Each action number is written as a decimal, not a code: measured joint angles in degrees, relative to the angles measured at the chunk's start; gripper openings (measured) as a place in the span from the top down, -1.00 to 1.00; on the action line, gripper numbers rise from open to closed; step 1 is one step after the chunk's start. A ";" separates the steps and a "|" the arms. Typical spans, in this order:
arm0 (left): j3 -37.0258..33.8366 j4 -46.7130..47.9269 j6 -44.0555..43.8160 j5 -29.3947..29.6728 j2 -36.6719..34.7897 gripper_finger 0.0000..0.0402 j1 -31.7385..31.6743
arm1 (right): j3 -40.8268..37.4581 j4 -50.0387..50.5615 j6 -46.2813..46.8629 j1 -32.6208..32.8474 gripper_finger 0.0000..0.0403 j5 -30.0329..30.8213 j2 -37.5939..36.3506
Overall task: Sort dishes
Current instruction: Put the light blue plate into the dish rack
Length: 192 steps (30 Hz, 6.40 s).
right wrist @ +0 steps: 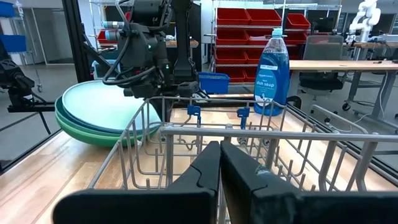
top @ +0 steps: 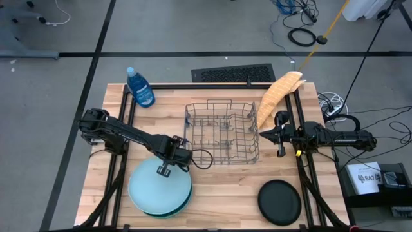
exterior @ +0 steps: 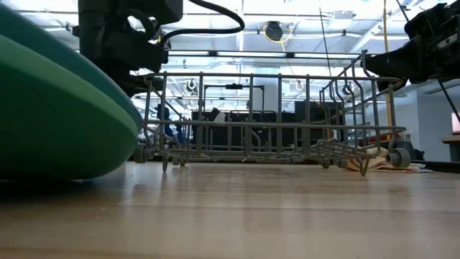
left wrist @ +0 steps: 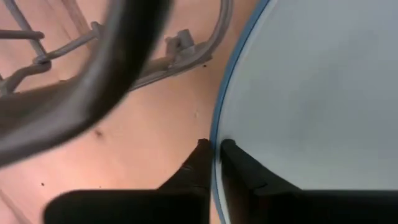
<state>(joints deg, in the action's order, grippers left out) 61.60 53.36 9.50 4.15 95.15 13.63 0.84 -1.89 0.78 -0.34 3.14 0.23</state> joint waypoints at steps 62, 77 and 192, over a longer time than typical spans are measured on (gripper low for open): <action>2.79 31.53 -64.01 0.24 -27.50 -0.01 11.73 | 0.02 0.07 2.00 0.00 0.96 -0.15 0.02; -17.86 15.87 -76.52 -1.06 -39.95 -0.02 18.01 | 0.02 0.07 1.70 0.00 0.96 -0.20 0.00; -5.90 -2.11 -34.97 36.33 -40.03 1.00 14.16 | 0.02 0.05 1.39 0.00 0.96 -0.20 0.01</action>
<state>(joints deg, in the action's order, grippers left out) 55.70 51.26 -25.48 40.48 55.11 27.79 0.86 -1.85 2.17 -0.34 2.94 0.24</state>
